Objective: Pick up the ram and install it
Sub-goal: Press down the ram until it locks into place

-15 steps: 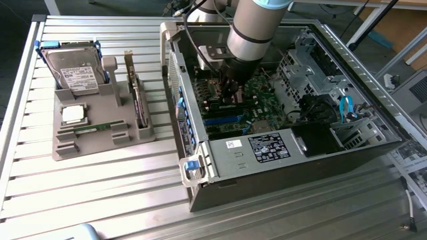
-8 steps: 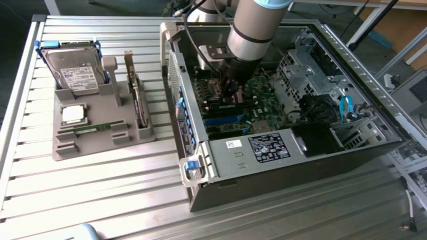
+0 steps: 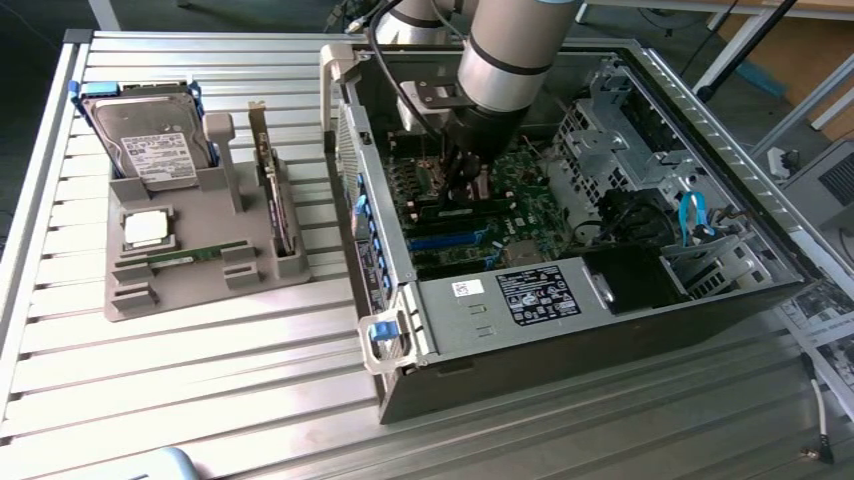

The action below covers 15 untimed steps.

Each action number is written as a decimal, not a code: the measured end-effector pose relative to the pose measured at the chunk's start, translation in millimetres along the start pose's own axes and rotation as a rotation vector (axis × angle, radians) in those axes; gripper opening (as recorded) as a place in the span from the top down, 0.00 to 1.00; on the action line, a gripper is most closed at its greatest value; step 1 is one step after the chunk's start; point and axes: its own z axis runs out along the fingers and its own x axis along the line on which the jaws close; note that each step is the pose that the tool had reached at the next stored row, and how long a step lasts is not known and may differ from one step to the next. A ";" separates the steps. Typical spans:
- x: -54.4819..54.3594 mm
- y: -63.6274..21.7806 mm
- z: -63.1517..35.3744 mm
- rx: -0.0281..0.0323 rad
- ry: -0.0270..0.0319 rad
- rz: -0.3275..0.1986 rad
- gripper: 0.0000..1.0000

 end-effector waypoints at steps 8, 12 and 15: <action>0.1 7.4 0.0 0.0000 0.0001 0.000 0.89; 0.1 12.8 0.1 0.0000 0.0001 0.001 0.89; 0.1 16.9 0.1 0.0001 0.0001 0.003 0.89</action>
